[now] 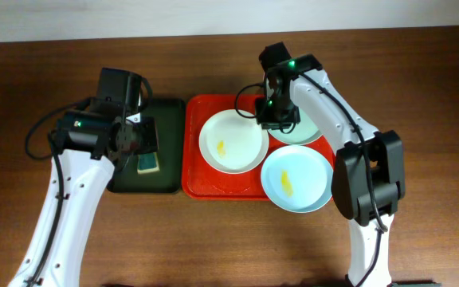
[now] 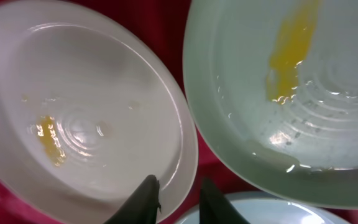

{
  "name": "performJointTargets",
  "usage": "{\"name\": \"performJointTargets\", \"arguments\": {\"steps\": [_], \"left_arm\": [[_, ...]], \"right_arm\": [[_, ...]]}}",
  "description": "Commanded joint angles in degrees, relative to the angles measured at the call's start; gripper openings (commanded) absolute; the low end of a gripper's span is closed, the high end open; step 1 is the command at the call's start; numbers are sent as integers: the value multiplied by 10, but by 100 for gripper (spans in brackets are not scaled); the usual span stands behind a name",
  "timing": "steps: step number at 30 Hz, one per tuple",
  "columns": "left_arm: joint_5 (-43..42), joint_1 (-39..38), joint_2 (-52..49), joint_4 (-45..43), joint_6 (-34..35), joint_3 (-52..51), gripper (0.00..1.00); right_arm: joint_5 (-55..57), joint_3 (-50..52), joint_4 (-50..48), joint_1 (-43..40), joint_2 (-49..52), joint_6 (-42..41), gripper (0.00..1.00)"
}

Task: Clean dirty plates on tray and stack at the side
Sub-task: 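Grasp the green-and-yellow sponge with the left gripper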

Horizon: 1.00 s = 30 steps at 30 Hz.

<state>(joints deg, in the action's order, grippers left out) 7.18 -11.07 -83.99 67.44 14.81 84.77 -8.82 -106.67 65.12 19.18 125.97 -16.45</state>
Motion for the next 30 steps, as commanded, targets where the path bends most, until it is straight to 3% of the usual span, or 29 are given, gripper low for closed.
{"name": "performJointTargets", "arguments": {"steps": [1, 22, 25, 27, 30], "left_arm": [[12, 3, -22, -1, 2, 4, 28], [13, 4, -61, -10, 2, 4, 28], [12, 4, -61, -10, 2, 4, 28], [12, 4, -61, -10, 2, 4, 28], [13, 4, -61, -10, 2, 4, 28]], "right_arm": [[5, 32, -12, 8, 9, -1, 18], [5, 88, -60, 7, 9, -4, 16], [5, 97, -72, 7, 9, -6, 12], [5, 97, -76, 7, 9, -6, 4], [5, 97, -80, 7, 9, -6, 4]]}}
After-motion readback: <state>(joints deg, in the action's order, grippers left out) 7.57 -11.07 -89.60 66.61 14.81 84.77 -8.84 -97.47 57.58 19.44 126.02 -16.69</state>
